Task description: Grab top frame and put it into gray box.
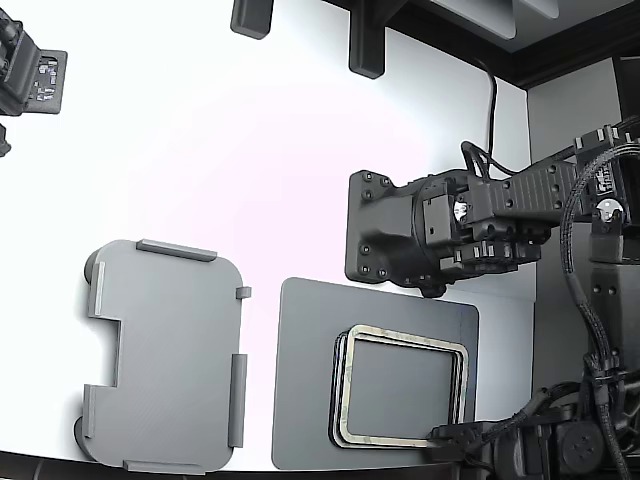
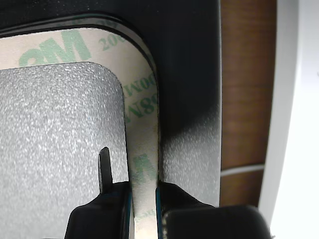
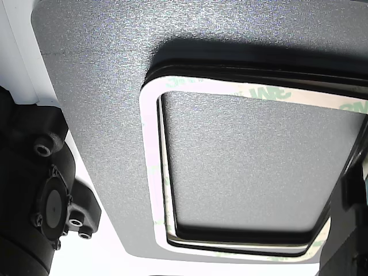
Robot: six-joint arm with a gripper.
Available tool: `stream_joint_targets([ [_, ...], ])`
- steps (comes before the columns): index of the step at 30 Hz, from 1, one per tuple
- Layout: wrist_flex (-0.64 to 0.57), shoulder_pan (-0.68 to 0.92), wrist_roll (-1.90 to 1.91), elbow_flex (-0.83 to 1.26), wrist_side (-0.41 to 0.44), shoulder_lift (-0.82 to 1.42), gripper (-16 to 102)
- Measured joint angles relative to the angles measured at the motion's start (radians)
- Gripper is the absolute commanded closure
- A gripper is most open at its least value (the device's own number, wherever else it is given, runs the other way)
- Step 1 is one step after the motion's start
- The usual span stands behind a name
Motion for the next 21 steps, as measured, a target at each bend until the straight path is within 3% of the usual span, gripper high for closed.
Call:
stream_joint_targets([
  [6, 0.110, 0.000, 0.015, -0.100, 0.028, 0.000, 97],
  [11, 0.186, -0.014, 0.132, -0.179, 0.100, 0.032, 97],
  [21, 0.156, -0.152, 0.483, -0.206, 0.215, 0.153, 97],
])
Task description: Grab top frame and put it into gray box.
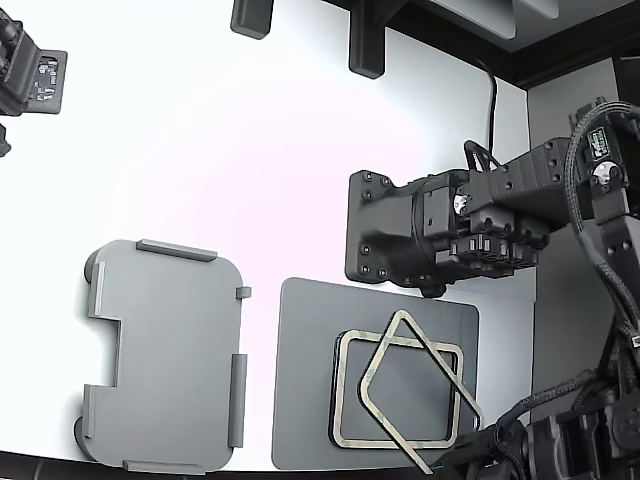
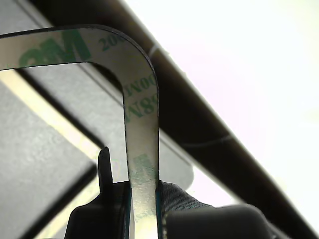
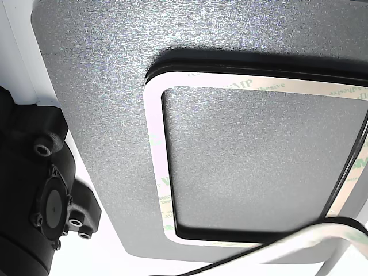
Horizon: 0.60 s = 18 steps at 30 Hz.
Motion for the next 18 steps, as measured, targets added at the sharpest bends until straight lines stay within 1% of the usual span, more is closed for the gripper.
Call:
stream_joint_targets([
  [3, -0.051, -0.061, 0.121, 0.017, -0.002, 0.044, 97],
  [10, -0.107, -0.256, 0.331, 0.003, -0.094, 0.103, 97],
  [12, -0.101, -0.314, 0.357, -0.003, -0.103, 0.103, 97],
  [18, -0.032, -0.414, 0.466, -0.067, 0.014, 0.078, 97],
])
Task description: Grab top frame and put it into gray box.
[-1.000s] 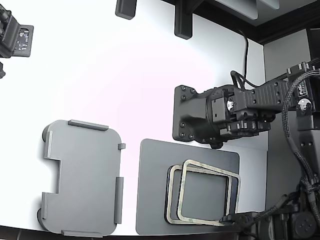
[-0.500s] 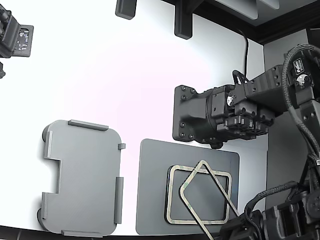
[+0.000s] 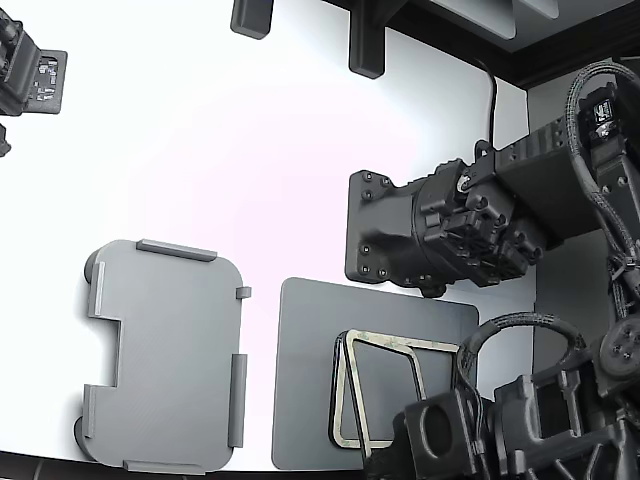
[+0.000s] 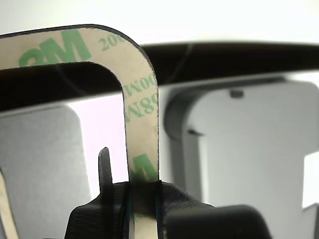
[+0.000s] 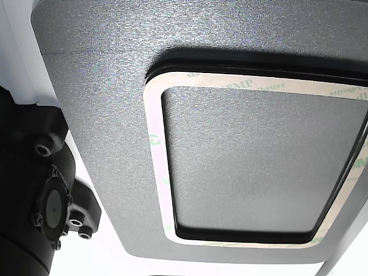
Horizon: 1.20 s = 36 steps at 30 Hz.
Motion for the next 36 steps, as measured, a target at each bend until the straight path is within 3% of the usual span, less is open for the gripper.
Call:
stream_joint_targets([
  [14, 0.189, -0.267, 0.354, -0.337, -0.020, -0.195, 98],
  [20, 0.140, -0.353, 0.606, -0.380, 0.064, -0.201, 99],
  [26, 0.063, -0.448, 0.799, -0.393, 0.049, -0.209, 99],
  [31, 0.041, -0.525, 0.873, -0.417, -0.037, -0.249, 99],
  [36, 0.032, -0.551, 1.032, -0.440, -0.006, -0.264, 99],
])
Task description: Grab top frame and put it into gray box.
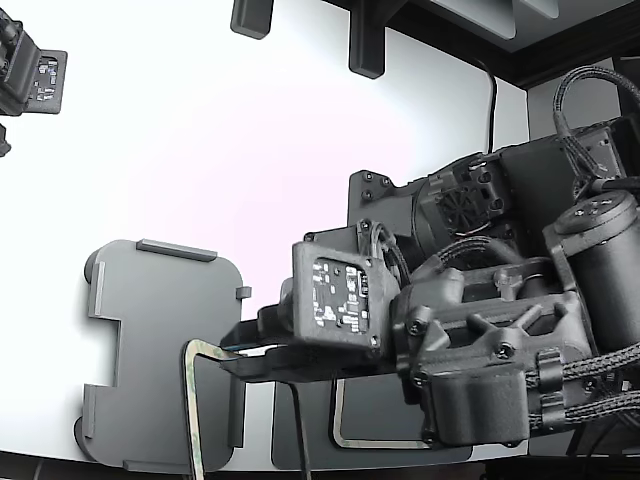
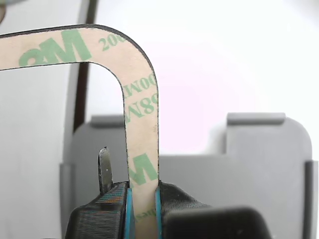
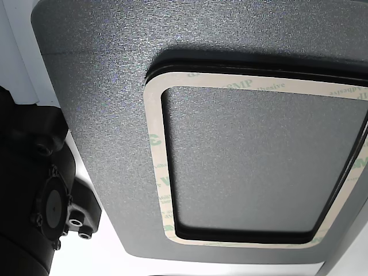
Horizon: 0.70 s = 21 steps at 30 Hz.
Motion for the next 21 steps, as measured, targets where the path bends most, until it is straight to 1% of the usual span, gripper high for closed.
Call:
stream_joint_targets([
  [6, 0.012, -0.029, 0.167, -0.034, 0.011, -0.028, 99],
  [14, 0.143, -0.034, 0.364, -0.156, 0.034, -0.123, 99],
  [16, 0.176, -0.034, 0.443, -0.192, 0.034, -0.160, 99],
  [18, 0.183, -0.037, 0.532, -0.206, 0.034, -0.176, 98],
  [21, 0.183, -0.051, 0.664, -0.164, 0.006, -0.176, 98],
])
